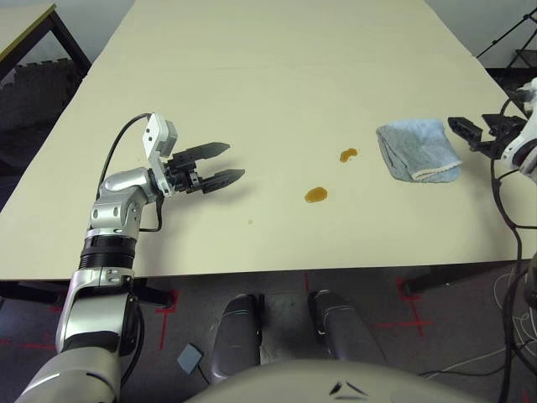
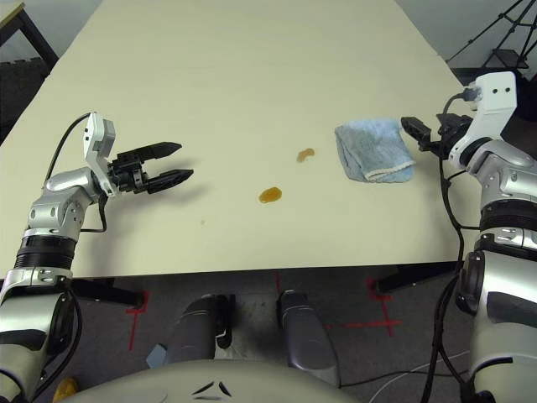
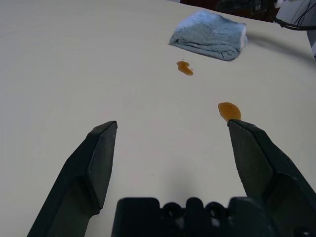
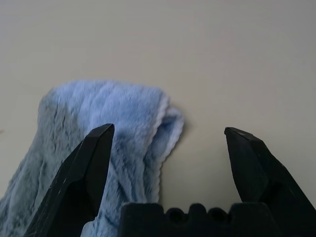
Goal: Wipe the water off the table with a rag.
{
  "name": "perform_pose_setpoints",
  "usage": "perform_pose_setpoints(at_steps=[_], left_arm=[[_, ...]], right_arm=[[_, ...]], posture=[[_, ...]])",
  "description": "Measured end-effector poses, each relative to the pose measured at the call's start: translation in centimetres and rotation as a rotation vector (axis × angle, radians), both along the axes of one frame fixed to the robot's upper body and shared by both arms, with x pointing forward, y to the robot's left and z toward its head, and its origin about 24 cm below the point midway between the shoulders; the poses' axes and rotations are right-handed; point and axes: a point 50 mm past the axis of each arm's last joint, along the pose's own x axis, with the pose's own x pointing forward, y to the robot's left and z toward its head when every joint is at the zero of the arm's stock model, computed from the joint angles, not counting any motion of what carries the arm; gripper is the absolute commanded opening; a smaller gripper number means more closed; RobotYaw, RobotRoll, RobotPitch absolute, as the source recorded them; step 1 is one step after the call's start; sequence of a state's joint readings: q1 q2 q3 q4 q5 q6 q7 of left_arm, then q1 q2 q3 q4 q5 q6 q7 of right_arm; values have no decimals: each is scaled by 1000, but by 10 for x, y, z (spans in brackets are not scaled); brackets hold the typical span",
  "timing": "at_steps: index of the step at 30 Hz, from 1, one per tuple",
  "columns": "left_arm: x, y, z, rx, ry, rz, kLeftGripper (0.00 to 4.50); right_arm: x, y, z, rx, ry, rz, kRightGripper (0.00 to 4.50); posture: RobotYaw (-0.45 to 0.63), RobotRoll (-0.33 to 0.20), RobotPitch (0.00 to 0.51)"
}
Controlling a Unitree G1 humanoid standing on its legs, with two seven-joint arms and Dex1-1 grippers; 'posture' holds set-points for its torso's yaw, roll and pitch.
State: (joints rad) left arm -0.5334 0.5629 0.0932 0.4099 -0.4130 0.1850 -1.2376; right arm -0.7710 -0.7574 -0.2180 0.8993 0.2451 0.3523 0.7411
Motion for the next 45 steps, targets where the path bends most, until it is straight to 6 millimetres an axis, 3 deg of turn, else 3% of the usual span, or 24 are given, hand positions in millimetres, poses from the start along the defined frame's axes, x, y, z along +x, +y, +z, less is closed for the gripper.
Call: perform_pose_setpoints(at_steps=[20, 23, 30, 33, 45], left_arm=[[1, 0, 1, 1, -10, 20, 4500], [2, 0, 2, 2, -14, 25, 4500], [3, 0, 4, 4, -25, 29, 4500], [3, 0, 4, 7, -28, 31, 4500], [8, -2, 7, 15, -57, 41, 4500]], right_arm=[[10, 34, -26, -3, 186, 126, 4456], [12, 36, -27, -8, 189, 119, 3864], [15, 42, -30, -26, 201, 131, 1212], [15, 43, -30, -27, 203, 142, 277], [16, 43, -20, 231, 179, 83, 161]], posture=[[-147, 0, 129], [-148, 0, 128], [-148, 0, 123], [-150, 0, 120], [-153, 0, 104]])
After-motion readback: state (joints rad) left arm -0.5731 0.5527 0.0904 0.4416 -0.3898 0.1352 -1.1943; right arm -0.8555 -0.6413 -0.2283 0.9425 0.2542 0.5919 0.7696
